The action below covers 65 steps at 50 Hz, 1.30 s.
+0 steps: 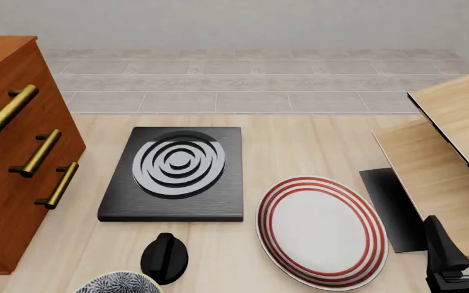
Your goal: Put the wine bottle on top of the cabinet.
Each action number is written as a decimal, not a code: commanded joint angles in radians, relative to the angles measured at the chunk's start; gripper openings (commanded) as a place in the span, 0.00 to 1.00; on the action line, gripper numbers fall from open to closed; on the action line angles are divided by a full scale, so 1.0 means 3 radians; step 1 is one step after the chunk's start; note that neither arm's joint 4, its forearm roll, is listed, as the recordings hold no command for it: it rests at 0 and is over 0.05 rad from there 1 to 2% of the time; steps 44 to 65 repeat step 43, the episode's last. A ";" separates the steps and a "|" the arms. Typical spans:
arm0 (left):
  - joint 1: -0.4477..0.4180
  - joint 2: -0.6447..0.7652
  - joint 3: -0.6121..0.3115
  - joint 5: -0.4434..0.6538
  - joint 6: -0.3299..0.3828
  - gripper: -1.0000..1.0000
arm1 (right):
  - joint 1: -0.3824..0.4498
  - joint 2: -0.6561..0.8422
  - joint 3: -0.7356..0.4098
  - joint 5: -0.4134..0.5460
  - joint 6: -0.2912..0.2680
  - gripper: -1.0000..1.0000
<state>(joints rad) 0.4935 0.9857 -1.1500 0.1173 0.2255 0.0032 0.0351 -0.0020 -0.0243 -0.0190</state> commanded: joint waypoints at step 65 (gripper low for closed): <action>-0.0808 -0.1415 -0.0121 0.1618 -0.0578 1.00 | 0.0000 -0.0001 0.0000 0.0000 0.0000 1.00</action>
